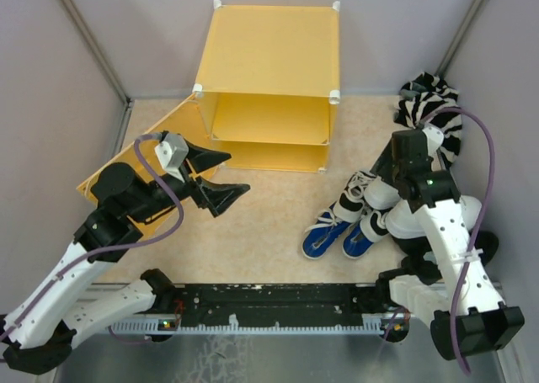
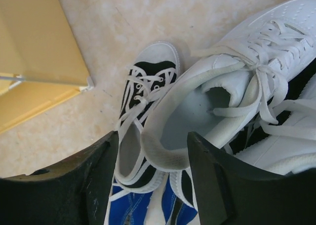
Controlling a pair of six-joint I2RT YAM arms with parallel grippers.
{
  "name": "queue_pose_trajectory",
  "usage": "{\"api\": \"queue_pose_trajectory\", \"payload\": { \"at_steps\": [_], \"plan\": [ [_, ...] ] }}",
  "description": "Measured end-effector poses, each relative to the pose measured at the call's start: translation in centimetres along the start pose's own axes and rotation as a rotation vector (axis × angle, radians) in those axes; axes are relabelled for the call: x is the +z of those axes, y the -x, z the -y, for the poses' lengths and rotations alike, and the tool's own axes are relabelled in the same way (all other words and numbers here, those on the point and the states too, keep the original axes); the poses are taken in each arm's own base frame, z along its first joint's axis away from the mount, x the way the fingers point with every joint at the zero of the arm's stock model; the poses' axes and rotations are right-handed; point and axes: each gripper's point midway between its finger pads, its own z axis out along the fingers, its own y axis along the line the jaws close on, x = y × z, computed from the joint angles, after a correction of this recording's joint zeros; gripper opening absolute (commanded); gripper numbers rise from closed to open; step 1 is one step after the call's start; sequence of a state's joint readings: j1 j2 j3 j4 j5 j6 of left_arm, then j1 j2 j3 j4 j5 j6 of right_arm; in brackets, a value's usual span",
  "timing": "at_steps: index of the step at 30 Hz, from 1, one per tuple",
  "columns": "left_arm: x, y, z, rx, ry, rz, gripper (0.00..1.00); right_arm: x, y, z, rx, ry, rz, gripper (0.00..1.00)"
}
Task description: Place and organize the shoes in the shoe cabinet
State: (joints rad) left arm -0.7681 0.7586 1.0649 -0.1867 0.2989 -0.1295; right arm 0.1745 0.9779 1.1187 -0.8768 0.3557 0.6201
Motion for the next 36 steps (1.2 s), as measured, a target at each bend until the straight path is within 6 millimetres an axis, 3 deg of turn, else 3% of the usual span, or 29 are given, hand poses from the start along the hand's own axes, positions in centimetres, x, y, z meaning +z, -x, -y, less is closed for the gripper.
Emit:
{"api": "queue_pose_trajectory", "payload": {
  "at_steps": [17,20,25,31,36],
  "plan": [
    [0.5,-2.1,-0.8,-0.017,0.028,-0.041,0.99,2.8,-3.5,0.7,-0.172,-0.022,-0.121,0.56],
    [0.5,-2.1,-0.9,-0.018,0.029,-0.041,0.99,2.7,-4.5,0.7,-0.170,0.004,-0.137,0.41],
    [0.3,-1.8,-0.9,-0.016,0.034,-0.032,0.99,2.0,-5.2,0.2,-0.158,0.064,-0.148,0.00],
    [-0.3,-1.0,-0.9,-0.013,0.053,-0.002,0.99,1.1,-5.3,0.1,-0.170,0.078,-0.169,0.00],
    [-0.5,-0.8,-1.2,-0.015,0.070,0.006,0.99,-2.0,-3.4,-1.0,-0.207,0.130,-0.166,0.00]
  ]
}}
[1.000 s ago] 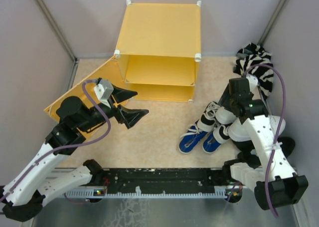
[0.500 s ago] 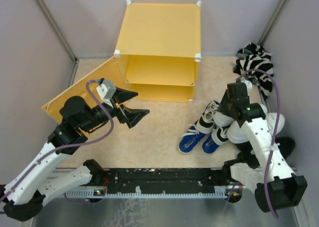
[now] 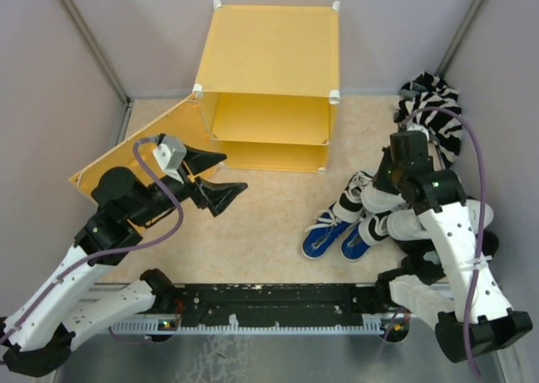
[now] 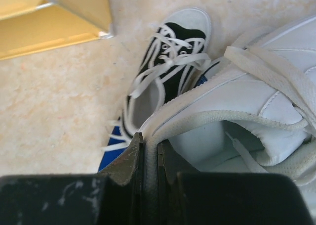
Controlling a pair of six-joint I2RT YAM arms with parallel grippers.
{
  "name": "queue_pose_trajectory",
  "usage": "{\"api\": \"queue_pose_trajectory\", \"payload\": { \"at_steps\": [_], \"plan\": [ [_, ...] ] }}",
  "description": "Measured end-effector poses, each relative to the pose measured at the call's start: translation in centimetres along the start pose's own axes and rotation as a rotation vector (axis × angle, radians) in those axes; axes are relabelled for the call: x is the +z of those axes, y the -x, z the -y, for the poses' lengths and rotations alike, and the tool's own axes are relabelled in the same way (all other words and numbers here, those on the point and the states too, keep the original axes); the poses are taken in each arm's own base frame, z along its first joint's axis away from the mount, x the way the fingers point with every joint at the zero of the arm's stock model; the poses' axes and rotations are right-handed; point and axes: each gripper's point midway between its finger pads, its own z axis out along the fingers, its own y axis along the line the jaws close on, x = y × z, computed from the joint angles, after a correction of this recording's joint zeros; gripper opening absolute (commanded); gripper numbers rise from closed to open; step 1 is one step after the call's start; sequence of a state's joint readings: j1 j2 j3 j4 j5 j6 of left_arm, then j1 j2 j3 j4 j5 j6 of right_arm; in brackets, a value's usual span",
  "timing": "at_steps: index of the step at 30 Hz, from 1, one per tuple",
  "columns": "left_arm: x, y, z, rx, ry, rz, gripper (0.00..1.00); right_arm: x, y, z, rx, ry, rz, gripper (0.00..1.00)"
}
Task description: Place and organize the shoes in the shoe cabinet
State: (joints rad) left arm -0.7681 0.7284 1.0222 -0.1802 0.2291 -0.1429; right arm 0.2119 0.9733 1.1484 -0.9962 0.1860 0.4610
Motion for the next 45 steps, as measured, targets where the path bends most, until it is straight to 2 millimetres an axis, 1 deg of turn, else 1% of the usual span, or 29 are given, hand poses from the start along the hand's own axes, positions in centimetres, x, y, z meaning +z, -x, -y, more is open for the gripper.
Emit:
{"api": "queue_pose_trajectory", "payload": {
  "at_steps": [2,5,7,8,11,16,18,19,22,25,26,27,28,29,30,32,33,34,38,41,43,45],
  "plan": [
    [0.0,0.0,-0.2,0.000,0.010,0.000,0.99,-2.0,0.9,-1.3,-0.039,0.038,0.020,0.00],
    [-0.1,0.1,-0.5,0.002,0.030,0.005,0.99,-4.8,1.6,-4.2,-0.113,0.133,0.051,0.00],
    [-0.3,0.5,-0.7,0.003,0.044,0.011,0.99,-6.0,1.4,-6.3,-0.164,0.199,0.060,0.00],
    [-0.4,0.8,-0.7,0.006,0.051,0.018,0.99,-6.4,0.9,-7.2,-0.194,0.226,0.056,0.00],
    [-1.0,1.9,-1.0,0.015,0.077,0.043,0.99,-7.0,-1.6,-9.8,-0.295,0.286,0.012,0.00],
    [-2.1,3.9,-1.4,0.031,0.125,0.088,0.99,-7.9,-6.8,-14.0,-0.474,0.358,-0.060,0.00],
    [-2.8,4.8,-1.4,0.038,0.142,0.114,0.99,-8.2,-9.2,-16.1,-0.552,0.400,-0.086,0.00],
    [-3.1,5.3,-1.5,0.042,0.149,0.128,0.99,-8.2,-10.2,-17.1,-0.582,0.419,-0.096,0.00],
    [-4.2,6.6,-1.5,0.048,0.170,0.167,0.99,-8.1,-13.8,-21.0,-0.673,0.496,-0.120,0.00],
    [-5.1,7.3,-1.6,0.048,0.189,0.194,0.99,-7.4,-17.4,-24.5,-0.769,0.574,-0.131,0.00],
    [-5.3,7.3,-1.6,0.047,0.195,0.198,0.99,-7.0,-18.2,-25.3,-0.794,0.592,-0.131,0.00],
    [-5.5,7.4,-1.7,0.046,0.200,0.202,0.99,-6.5,-19.3,-26.2,-0.820,0.614,-0.129,0.06],
    [-5.7,7.4,-1.7,0.045,0.206,0.202,0.99,-5.8,-20.4,-26.9,-0.843,0.631,-0.126,0.22],
    [-5.8,7.4,-1.8,0.044,0.211,0.200,0.99,-5.1,-21.1,-27.2,-0.861,0.638,-0.123,0.37],
    [-5.9,7.3,-1.9,0.043,0.218,0.200,0.99,-4.3,-21.9,-27.3,-0.877,0.638,-0.124,0.47],
    [-6.1,7.3,-2.1,0.041,0.232,0.198,0.99,-2.5,-22.8,-26.8,-0.915,0.607,-0.105,0.67],
    [-6.2,7.2,-2.2,0.040,0.237,0.198,0.99,-1.8,-23.0,-26.2,-0.929,0.586,-0.098,0.73],
    [-6.3,7.3,-2.3,0.039,0.244,0.199,0.99,-1.3,-23.1,-25.8,-0.940,0.571,-0.092,0.76],
    [-6.5,7.2,-2.5,0.038,0.259,0.200,0.99,-0.4,-23.0,-25.3,-0.941,0.547,-0.061,0.79],
    [-6.4,7.1,-2.7,0.036,0.265,0.196,0.99,-0.6,-22.6,-24.6,-0.926,0.551,-0.045,0.78],
    [-6.2,6.9,-2.8,0.032,0.269,0.190,0.99,-1.4,-21.5,-24.2,-0.890,0.553,-0.022,0.76],
    [-5.9,6.3,-3.0,0.022,0.276,0.175,0.98,-2.8,-19.6,-23.6,-0.834,0.555,0.015,0.74]
  ]
}}
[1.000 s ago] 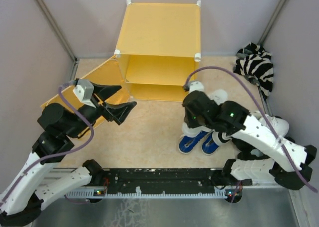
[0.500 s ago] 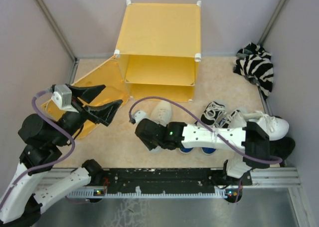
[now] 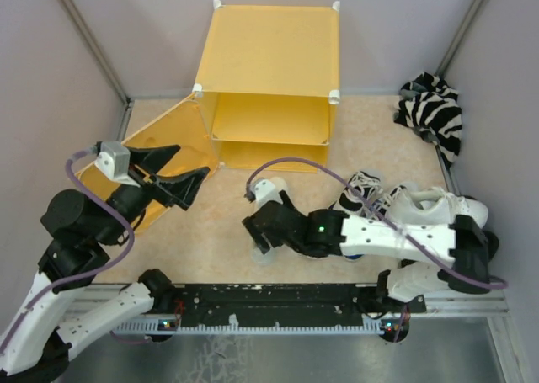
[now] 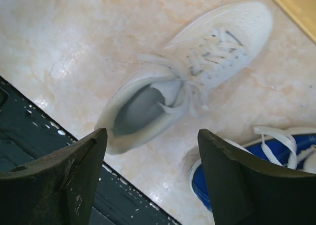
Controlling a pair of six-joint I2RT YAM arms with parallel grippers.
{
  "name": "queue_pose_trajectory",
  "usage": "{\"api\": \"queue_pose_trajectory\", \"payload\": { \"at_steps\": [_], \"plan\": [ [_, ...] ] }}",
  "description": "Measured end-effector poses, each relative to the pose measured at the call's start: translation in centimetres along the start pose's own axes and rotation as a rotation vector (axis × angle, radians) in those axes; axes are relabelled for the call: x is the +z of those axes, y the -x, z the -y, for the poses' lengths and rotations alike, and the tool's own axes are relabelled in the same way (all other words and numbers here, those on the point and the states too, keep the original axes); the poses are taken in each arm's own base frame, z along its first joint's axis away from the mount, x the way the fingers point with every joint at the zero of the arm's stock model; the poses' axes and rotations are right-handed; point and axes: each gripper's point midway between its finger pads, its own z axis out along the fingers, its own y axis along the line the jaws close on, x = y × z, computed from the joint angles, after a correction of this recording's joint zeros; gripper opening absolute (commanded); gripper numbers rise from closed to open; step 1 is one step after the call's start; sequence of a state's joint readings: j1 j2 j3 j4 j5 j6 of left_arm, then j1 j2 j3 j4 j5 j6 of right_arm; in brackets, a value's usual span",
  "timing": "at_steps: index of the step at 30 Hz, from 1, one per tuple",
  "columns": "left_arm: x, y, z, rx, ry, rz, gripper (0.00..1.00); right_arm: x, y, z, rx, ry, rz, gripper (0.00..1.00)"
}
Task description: Place and organize the shoes in the shoe cabinet
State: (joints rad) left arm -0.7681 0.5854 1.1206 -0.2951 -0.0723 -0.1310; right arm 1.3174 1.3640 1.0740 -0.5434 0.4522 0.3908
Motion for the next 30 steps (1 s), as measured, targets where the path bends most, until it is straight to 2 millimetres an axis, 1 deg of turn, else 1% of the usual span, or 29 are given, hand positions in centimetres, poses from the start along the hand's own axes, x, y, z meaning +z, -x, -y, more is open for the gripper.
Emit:
{"api": "queue_pose_trajectory", "payload": {
  "at_steps": [2,4,7,8,9,12,13,14,15,17,18,21,23,27,30],
  "plan": [
    [0.4,-1.3,-0.2,-0.013,0.011,-0.028,0.97,-2.1,1.3,1.2,0.049,-0.015,0.053,0.73],
    [0.8,-3.5,-0.4,-0.038,0.019,-0.077,0.97,-4.4,2.3,2.9,0.106,-0.055,0.100,0.73],
    [1.8,-8.0,-0.4,-0.097,0.024,-0.184,0.99,-7.5,3.5,6.5,0.200,-0.169,0.148,0.73],
    [2.1,-10.1,-0.4,-0.127,0.030,-0.237,0.99,-8.2,3.7,7.6,0.226,-0.206,0.158,0.74],
    [2.4,-12.2,-0.5,-0.152,0.039,-0.288,0.99,-9.2,3.8,9.4,0.264,-0.261,0.173,0.73],
    [2.3,-18.4,-0.9,-0.237,0.085,-0.443,0.99,-11.5,3.3,13.9,0.343,-0.386,0.203,0.73],
    [2.2,-20.0,-1.0,-0.261,0.101,-0.486,0.99,-12.9,2.9,15.9,0.377,-0.435,0.224,0.73],
    [1.8,-21.9,-1.1,-0.290,0.124,-0.539,0.99,-13.3,2.8,16.8,0.395,-0.463,0.228,0.73],
    [1.4,-23.4,-1.3,-0.310,0.144,-0.584,0.99,-14.0,2.6,18.0,0.417,-0.494,0.236,0.73],
    [0.8,-25.4,-1.3,-0.350,0.179,-0.646,0.99,-15.2,2.1,20.1,0.453,-0.557,0.241,0.74],
    [0.5,-26.2,-1.2,-0.369,0.195,-0.671,0.97,-15.8,1.9,21.1,0.467,-0.587,0.243,0.74],
    [-0.7,-28.5,-0.6,-0.420,0.234,-0.731,0.91,-16.5,1.6,22.5,0.475,-0.638,0.235,0.74],
    [-1.7,-29.8,0.3,-0.447,0.242,-0.765,0.88,-16.6,1.4,22.8,0.464,-0.647,0.222,0.74],
    [-3.3,-32.2,2.1,-0.491,0.256,-0.831,0.85,-16.3,1.0,23.3,0.448,-0.658,0.193,0.74],
    [-3.9,-33.9,3.1,-0.508,0.289,-0.879,0.85,-16.0,0.7,23.7,0.445,-0.662,0.183,0.74]
  ]
}}
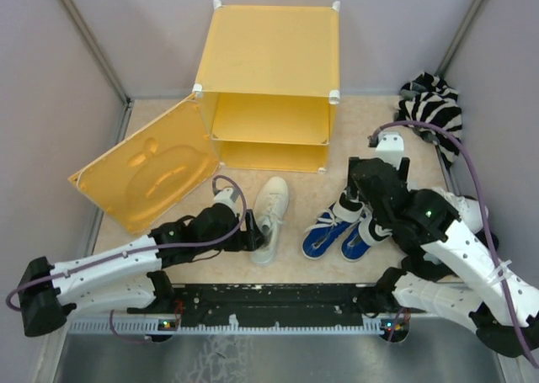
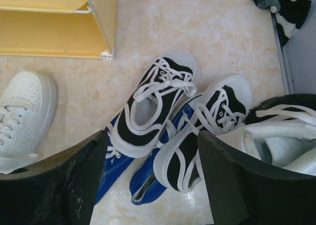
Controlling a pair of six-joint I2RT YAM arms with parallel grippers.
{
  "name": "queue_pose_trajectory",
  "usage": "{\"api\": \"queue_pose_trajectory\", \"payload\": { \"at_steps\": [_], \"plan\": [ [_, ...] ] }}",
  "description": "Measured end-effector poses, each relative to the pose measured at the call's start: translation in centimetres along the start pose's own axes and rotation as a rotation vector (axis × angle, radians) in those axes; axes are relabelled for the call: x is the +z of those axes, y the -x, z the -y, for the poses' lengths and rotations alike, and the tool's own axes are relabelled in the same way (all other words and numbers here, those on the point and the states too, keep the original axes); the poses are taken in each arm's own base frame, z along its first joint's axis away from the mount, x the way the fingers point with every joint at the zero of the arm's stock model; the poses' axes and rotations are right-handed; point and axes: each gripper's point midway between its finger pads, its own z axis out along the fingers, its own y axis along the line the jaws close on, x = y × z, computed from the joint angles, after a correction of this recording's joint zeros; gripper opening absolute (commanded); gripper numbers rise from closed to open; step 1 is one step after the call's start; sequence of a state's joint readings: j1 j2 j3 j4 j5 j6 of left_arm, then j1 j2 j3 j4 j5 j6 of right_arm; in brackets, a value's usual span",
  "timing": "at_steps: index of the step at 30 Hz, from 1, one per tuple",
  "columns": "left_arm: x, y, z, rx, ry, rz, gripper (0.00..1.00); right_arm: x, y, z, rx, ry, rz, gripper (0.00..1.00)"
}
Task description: Place and organize the shoes in the shoe cabinet
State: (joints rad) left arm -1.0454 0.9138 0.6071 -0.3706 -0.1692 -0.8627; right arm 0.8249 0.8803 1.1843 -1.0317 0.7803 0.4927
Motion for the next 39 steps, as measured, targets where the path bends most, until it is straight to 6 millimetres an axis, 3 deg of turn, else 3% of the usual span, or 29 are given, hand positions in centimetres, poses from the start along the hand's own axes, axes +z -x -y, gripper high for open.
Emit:
{"api": "queue_pose_trajectory", "payload": {
  "at_steps": [5,13,18,22,24,27,37,39],
  "plan": [
    [1.5,-2.0,-0.8,-0.062,0.070,-0.033,0.82,0.7,-1.0,0.5,-0.021,-0.005,-0.020,0.74],
    [1.9,-1.3,-1.5,-0.189,0.100,0.039,0.66,1.1,-2.1,0.8,-0.031,0.010,-0.035,0.74],
    [3.0,-2.3,-1.4,-0.218,0.099,0.009,0.59,1.2,-2.5,0.8,-0.026,0.021,-0.033,0.74],
    [3.4,-3.0,-1.9,-0.228,0.120,-0.005,0.44,1.2,-2.9,0.8,-0.021,0.031,-0.030,0.74],
    [3.4,-3.0,-2.1,-0.236,0.124,-0.001,0.30,1.2,-3.1,0.9,-0.020,0.033,-0.031,0.74],
    [3.5,-3.0,-2.2,-0.248,0.129,0.005,0.00,1.3,-3.6,1.0,-0.021,0.035,-0.035,0.74],
    [3.0,-2.2,-1.7,-0.127,0.177,-0.008,0.00,0.9,-3.3,1.6,-0.019,0.028,-0.012,0.74],
    [2.3,-0.9,-0.6,-0.102,0.179,0.008,0.00,0.9,-3.2,1.7,-0.022,0.023,-0.008,0.74]
  ]
}}
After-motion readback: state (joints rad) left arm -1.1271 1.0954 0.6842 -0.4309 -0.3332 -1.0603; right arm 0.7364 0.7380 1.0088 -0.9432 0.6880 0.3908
